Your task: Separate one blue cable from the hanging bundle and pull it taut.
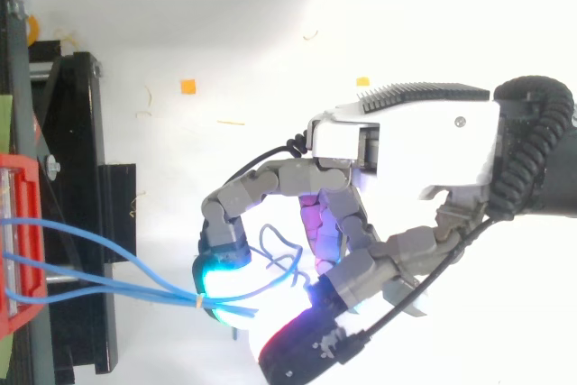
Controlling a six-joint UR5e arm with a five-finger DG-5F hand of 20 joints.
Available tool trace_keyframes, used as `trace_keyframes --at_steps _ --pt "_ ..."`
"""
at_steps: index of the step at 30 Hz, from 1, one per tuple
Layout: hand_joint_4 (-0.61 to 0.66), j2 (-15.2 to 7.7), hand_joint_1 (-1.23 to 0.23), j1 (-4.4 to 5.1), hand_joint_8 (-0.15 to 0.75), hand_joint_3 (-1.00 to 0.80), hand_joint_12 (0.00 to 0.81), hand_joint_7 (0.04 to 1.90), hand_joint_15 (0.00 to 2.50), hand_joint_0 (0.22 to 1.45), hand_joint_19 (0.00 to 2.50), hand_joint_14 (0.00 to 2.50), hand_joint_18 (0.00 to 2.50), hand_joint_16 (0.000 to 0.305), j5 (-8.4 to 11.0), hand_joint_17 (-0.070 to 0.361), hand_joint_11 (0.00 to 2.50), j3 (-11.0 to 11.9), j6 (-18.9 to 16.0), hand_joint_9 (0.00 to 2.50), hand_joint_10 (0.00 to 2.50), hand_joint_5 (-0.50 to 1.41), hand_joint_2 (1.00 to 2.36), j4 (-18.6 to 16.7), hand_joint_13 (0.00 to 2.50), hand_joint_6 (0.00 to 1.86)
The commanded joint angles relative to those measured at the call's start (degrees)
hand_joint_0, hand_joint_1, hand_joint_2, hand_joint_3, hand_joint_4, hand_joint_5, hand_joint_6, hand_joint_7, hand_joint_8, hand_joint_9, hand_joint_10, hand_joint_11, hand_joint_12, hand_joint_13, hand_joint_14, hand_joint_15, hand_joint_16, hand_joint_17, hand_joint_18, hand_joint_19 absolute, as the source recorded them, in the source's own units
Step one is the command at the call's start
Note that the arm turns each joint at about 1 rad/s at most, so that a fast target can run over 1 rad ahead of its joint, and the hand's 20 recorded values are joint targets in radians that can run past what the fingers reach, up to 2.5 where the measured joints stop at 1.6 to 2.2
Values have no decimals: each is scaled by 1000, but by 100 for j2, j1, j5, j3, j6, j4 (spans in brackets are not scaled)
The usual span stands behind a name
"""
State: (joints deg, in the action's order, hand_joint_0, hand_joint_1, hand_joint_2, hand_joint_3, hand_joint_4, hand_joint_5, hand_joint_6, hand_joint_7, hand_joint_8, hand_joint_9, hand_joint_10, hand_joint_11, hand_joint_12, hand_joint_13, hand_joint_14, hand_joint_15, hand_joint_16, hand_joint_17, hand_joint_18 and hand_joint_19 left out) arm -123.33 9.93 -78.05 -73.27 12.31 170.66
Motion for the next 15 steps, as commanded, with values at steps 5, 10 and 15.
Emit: trace_keyframes --at_steps 5,10,15 --pt "-145 -7 -974 0 99 -397 271 1283 814 807 883 23 1010 37 0 83 594 -3 0 2046 25 155 1008 3 1464 502" --pt "-145 -7 -970 9 104 -401 270 1287 818 807 882 24 1013 37 0 83 594 -3 0 2048 27 155 1008 3 1464 502" --pt "-31 2 -912 0 106 -500 278 1307 789 506 841 23 1051 45 9 101 554 -3 0 2045 24 152 1000 3 1475 502"
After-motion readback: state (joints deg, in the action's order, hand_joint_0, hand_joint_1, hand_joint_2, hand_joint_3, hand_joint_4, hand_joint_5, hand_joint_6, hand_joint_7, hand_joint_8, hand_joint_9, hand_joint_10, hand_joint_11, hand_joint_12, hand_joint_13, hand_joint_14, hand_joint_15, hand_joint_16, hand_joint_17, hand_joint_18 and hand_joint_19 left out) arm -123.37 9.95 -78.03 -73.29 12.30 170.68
